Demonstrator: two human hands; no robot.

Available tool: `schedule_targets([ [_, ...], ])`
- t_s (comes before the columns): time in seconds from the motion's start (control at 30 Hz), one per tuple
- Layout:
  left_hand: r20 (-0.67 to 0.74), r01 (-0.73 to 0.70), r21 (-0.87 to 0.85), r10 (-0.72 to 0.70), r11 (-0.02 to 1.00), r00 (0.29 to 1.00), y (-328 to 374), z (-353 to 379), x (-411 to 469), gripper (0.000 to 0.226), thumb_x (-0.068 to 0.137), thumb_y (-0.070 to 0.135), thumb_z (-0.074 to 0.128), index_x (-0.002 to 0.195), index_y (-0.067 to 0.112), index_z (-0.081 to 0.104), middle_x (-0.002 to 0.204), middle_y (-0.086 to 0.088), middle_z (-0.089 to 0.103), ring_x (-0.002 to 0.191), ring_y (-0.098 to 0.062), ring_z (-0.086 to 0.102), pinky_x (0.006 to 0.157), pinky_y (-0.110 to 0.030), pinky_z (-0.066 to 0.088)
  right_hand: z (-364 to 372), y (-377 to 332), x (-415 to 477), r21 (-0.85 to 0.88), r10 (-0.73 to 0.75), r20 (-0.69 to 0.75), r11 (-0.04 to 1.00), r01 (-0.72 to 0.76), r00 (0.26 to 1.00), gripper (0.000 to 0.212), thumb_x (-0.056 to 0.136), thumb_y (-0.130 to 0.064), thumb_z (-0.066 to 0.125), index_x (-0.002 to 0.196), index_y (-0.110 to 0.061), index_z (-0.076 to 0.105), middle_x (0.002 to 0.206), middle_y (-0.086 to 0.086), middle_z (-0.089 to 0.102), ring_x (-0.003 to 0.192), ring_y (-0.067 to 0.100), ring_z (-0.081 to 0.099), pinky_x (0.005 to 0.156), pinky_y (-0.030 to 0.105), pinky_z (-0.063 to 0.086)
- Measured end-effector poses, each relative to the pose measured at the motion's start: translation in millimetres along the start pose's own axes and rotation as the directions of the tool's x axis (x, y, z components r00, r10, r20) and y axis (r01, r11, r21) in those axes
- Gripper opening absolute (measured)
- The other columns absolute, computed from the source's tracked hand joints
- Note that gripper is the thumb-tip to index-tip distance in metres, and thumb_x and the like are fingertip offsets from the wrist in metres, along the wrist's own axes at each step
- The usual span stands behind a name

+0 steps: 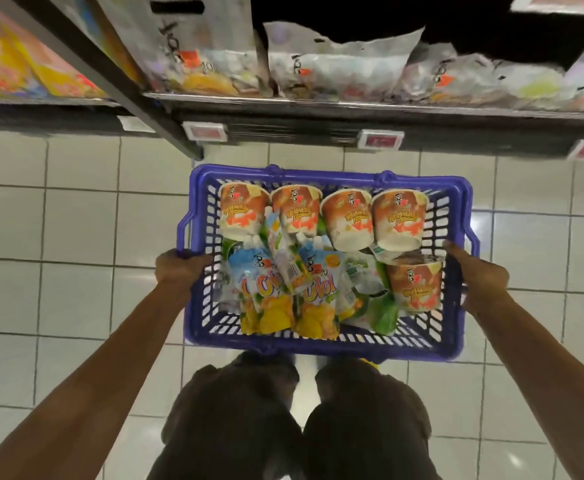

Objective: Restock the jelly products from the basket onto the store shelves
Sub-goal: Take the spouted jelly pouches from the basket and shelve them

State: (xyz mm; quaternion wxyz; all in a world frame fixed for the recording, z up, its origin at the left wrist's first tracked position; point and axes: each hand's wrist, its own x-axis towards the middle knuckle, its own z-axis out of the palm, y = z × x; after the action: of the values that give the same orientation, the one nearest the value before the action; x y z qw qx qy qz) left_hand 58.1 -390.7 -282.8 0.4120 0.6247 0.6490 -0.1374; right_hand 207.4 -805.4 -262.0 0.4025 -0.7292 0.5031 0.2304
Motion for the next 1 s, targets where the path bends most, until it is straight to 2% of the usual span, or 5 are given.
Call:
schedule_targets([
  [0.23,0.038,-0.033,0.191,0.026,0.981,0.999,10.2,-5.0,-5.6,0.030,0.077,0.024,0.079,0.095,0.009,0.061,0.099,-0.014,0.067,0.082,-0.029,0.062,0.079,-0.041,0.056,-6.7,-5.9,-3.2,-0.094,-0.035,0.064,0.995,0.041,0.997,0.041,0.080,-0.042,0.077,0.100,-0.009,0.064,0.084,0.005,0.069,0.075,0.026,0.063,0.062,0.035,0.049],
  [0.43,-0.071,-0.292,0.442,0.357,0.848,0.931,38.5,11.2,-67.9,0.068,0.084,0.033,0.072,0.129,-0.007,0.042,0.128,-0.024,0.049,0.121,-0.038,0.046,0.104,-0.044,0.035,-1.0,-11.4,-74.8,-0.362,-0.557,0.023,0.770,0.526,0.830,0.013,0.088,-0.017,0.066,0.100,-0.010,0.064,0.100,0.009,0.069,0.086,0.023,0.062,0.067,0.013,0.044],
  [0.6,0.268,-0.367,0.071,0.336,0.928,0.903,51.7,73.9,-110.0,0.046,0.082,0.043,0.073,0.108,0.007,0.061,0.102,-0.011,0.068,0.088,-0.023,0.069,0.062,-0.024,0.053,65.0,27.8,-125.5,-0.486,-0.242,0.542,0.691,0.535,0.805,0.026,0.090,-0.033,0.066,0.073,-0.013,0.068,0.060,-0.007,0.059,0.061,0.017,0.061,0.052,0.018,0.039],
  [0.83,0.187,-0.204,0.354,0.144,0.913,0.972,44.2,110.4,-97.4,0.067,0.080,0.040,0.076,0.127,0.002,0.048,0.131,-0.020,0.054,0.113,-0.036,0.058,0.085,-0.044,0.051,118.2,62.2,-139.2,-0.644,-0.259,0.370,0.621,0.448,0.892,0.081,0.073,-0.041,0.084,0.130,-0.005,0.038,0.125,0.014,0.056,0.106,0.034,0.064,0.075,0.037,0.051],
  [1.0,0.256,-0.046,-0.007,0.046,0.999,0.966,50.9,61.1,-98.8,0.040,0.094,0.030,0.062,0.126,0.007,0.060,0.121,-0.014,0.066,0.111,-0.032,0.062,0.086,-0.030,0.049,99.6,36.4,-132.5,-0.538,-0.189,0.435,0.730,0.422,0.880,0.032,0.071,-0.035,0.084,0.085,-0.011,0.069,0.071,0.001,0.065,0.057,0.012,0.055,0.039,0.016,0.033],
])
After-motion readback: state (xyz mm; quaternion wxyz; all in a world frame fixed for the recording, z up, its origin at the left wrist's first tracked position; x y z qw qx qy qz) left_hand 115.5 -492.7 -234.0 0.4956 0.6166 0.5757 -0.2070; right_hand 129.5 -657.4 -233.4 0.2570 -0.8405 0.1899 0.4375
